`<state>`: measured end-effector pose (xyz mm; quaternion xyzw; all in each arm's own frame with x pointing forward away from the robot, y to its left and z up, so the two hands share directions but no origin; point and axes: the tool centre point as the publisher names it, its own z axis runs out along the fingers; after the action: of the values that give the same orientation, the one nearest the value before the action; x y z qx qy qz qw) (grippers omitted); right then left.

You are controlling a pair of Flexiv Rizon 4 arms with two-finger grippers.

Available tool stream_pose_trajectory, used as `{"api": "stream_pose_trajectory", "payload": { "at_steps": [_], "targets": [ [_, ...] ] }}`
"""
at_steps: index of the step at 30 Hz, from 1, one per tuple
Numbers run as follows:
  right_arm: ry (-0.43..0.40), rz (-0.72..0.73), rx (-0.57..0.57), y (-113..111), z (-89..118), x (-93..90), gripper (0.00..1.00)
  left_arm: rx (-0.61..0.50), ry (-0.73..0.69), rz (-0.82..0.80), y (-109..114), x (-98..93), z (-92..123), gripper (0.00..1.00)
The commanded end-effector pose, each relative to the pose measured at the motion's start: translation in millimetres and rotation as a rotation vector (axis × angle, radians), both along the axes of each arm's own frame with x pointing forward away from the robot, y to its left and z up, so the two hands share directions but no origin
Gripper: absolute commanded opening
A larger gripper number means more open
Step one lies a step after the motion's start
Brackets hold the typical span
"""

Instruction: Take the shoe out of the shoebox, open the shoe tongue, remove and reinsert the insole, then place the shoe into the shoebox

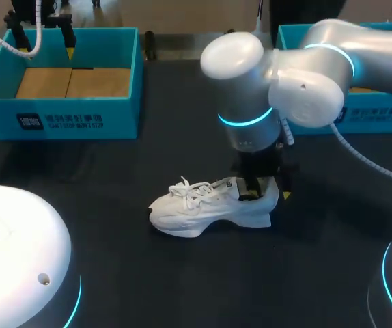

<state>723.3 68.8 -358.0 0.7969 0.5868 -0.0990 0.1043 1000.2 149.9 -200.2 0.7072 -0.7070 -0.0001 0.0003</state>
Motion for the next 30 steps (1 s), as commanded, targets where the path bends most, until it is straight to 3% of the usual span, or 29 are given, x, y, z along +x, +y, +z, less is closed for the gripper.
{"api": "stream_pose_trajectory", "payload": {
  "at_steps": [1, 6, 10, 15, 21, 30],
  "targets": [
    [-0.158, -0.419, 0.010, -3, 30, -8.5, 1.00, 0.000, -0.001, 0.000, 0, -0.2, 0, 1.00],
    [-0.157, -0.300, 0.037, -6, 64, -3.7, 1.00, 0.000, -0.001, 0.000, 0, -0.2, 0, 1.00],
    [-0.144, -0.112, 0.047, -4, 85, 5.6, 1.00, 0.000, -0.001, 0.000, 0, -0.2, 0, 1.00],
    [-0.055, 0.309, 0.012, 5, 102, 21.0, 1.00, 0.000, -0.001, 0.000, 0, -0.2, 0, 1.00],
    [0.021, 0.625, -0.002, 15, 106, 29.5, 1.00, 0.000, -0.001, 0.000, 0, -0.2, 0, 1.00],
    [0.043, 0.901, 0.057, 9, 100, 23.3, 1.00, 0.000, -0.001, 0.000, 0, -0.2, 0, 1.00]
  ]
}}
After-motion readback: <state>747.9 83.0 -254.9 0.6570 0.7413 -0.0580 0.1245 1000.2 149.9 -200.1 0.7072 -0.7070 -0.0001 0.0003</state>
